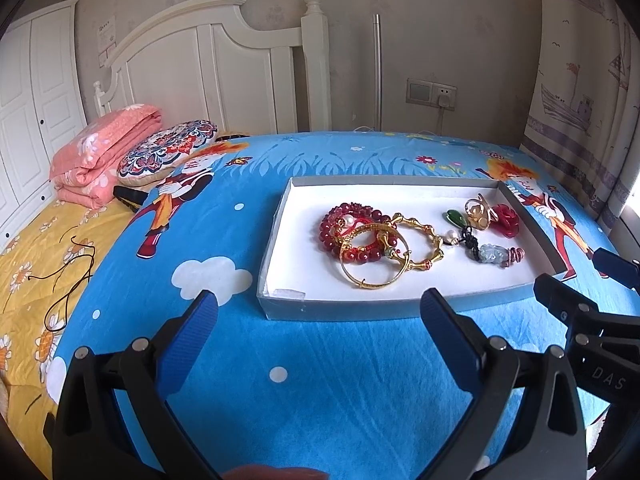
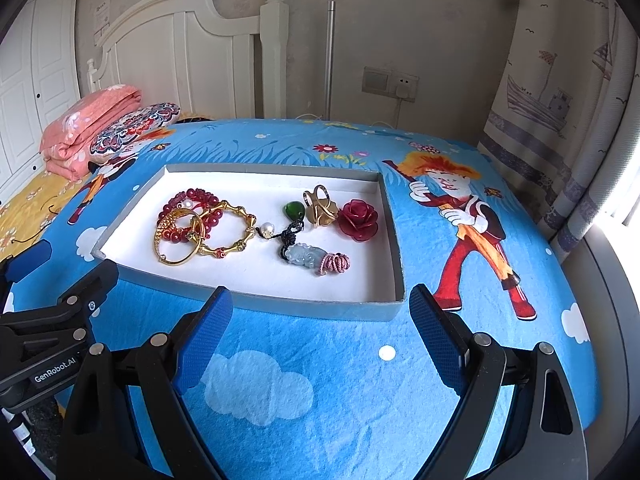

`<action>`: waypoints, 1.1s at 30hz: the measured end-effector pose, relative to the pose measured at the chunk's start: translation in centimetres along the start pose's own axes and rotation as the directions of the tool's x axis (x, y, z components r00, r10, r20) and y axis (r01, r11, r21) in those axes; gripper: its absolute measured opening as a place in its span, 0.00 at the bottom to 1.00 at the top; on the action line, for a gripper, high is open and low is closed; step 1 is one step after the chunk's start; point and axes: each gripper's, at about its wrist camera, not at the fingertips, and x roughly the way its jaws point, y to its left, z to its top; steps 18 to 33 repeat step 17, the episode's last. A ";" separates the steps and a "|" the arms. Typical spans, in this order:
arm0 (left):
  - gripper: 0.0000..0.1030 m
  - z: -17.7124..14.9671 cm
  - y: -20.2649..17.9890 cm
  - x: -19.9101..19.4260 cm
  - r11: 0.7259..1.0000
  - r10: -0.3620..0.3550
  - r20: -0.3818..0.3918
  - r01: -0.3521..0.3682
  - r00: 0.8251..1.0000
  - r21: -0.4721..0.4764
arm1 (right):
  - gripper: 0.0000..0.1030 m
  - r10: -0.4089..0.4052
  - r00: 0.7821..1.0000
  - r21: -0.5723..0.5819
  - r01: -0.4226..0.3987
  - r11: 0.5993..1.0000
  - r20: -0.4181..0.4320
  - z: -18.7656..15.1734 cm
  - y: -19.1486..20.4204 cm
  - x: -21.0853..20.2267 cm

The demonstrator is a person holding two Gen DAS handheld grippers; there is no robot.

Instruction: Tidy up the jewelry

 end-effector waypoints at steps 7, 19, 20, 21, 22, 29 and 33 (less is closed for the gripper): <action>0.95 0.0 0.1 -0.2 0.999 0.036 0.031 -0.036 0.999 -0.008 | 0.82 -0.005 1.000 0.015 0.005 1.000 0.013 0.2 -0.6 -0.3; 0.95 2.1 4.6 2.0 0.998 0.036 -0.023 -0.037 0.999 -0.050 | 0.82 -0.040 0.999 0.061 0.038 0.997 0.029 0.8 -5.8 1.4; 0.95 2.1 4.6 2.0 0.998 0.036 -0.023 -0.037 0.999 -0.050 | 0.82 -0.040 0.999 0.061 0.038 0.997 0.029 0.8 -5.8 1.4; 0.95 2.1 4.6 2.0 0.998 0.036 -0.023 -0.037 0.999 -0.050 | 0.82 -0.040 0.999 0.061 0.038 0.997 0.029 0.8 -5.8 1.4; 0.95 2.1 4.6 2.0 0.998 0.036 -0.023 -0.037 0.999 -0.050 | 0.82 -0.040 0.999 0.061 0.038 0.997 0.029 0.8 -5.8 1.4; 0.95 2.1 4.6 2.0 0.998 0.036 -0.023 -0.037 0.999 -0.050 | 0.82 -0.040 0.999 0.061 0.038 0.997 0.029 0.8 -5.8 1.4; 0.95 2.1 4.6 2.0 0.998 0.036 -0.023 -0.037 0.999 -0.050 | 0.82 -0.040 0.999 0.061 0.038 0.997 0.029 0.8 -5.8 1.4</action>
